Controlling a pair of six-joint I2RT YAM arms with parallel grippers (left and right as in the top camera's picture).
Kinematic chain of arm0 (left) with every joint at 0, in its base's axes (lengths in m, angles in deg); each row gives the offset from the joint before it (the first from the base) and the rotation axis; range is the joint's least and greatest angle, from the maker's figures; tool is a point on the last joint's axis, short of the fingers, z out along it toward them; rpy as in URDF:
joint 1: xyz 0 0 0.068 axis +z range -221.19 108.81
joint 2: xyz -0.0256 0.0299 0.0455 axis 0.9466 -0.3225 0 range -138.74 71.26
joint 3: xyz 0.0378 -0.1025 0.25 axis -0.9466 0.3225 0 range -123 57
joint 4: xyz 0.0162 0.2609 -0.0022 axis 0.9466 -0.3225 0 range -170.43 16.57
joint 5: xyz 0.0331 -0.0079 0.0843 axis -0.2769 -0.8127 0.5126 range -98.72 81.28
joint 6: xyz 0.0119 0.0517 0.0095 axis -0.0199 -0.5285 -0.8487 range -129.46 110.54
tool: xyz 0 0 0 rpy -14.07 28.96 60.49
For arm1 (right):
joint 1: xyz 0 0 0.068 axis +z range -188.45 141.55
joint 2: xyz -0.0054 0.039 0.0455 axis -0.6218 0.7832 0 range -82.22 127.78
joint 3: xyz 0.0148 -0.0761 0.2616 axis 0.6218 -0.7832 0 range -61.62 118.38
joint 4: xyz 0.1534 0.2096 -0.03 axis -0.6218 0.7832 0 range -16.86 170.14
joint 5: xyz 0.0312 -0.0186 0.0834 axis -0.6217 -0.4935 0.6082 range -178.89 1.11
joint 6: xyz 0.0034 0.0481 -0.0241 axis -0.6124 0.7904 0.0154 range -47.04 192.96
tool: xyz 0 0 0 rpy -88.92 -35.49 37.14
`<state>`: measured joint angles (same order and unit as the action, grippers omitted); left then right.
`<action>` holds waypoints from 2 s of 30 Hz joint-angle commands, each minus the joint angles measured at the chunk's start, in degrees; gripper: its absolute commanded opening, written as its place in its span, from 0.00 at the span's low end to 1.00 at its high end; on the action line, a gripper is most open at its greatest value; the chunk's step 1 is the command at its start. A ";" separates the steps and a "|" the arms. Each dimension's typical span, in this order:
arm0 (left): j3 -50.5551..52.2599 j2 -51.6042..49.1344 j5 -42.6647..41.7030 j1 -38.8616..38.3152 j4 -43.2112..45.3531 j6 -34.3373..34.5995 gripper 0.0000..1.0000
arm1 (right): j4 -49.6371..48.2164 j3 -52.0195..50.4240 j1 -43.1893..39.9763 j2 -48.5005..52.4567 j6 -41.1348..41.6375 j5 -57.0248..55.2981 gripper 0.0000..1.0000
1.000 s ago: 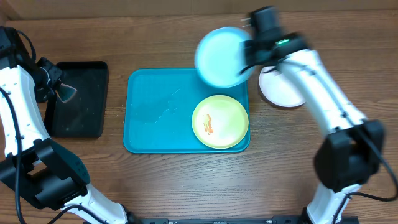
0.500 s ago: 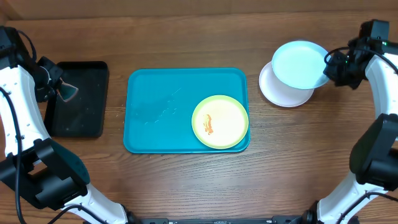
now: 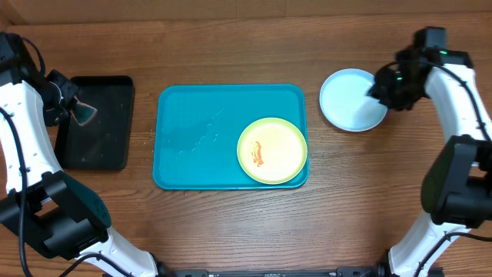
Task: Clean dirty plates on tray and stack at the side
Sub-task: 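Move the right gripper to the yellow plate's rim and grasp it, then scrub the yellow plate with the sponge in the left gripper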
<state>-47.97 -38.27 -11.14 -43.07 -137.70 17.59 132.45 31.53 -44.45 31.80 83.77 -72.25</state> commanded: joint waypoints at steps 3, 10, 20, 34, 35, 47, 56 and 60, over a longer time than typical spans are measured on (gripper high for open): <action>0.42 0.09 -0.81 -0.50 0.26 0.17 0.04 | 1.29 0.04 11.30 0.24 -3.39 1.97 0.47; 0.42 0.09 -0.85 -0.50 0.28 0.20 0.04 | 0.37 -0.20 24.02 2.10 -16.11 -8.24 0.58; 0.42 0.09 -1.73 -0.50 0.22 -0.07 0.04 | -7.52 -0.20 29.77 7.76 -18.16 -20.81 0.62; 0.42 0.09 -1.73 -0.50 0.44 -0.04 0.04 | 2.45 -0.20 30.05 9.57 -13.92 -12.22 0.54; 0.42 0.09 -1.73 -0.50 0.44 -0.04 0.04 | 3.50 -0.20 30.05 9.57 -13.79 -12.24 0.52; 0.42 0.09 -2.14 -0.50 0.46 -0.04 0.04 | 10.69 -0.20 30.05 9.57 -6.56 -9.55 0.42; 0.42 0.09 -2.16 -0.50 0.46 -0.02 0.04 | 8.00 -4.39 30.05 9.57 -2.78 -6.01 0.39; 0.42 0.09 -2.69 -0.50 0.46 -0.04 0.04 | 7.21 -4.96 30.05 9.57 0.17 -5.99 0.35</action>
<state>-47.97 -38.27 -12.71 -43.07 -137.48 17.59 140.38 27.29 -14.35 40.85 80.84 -78.83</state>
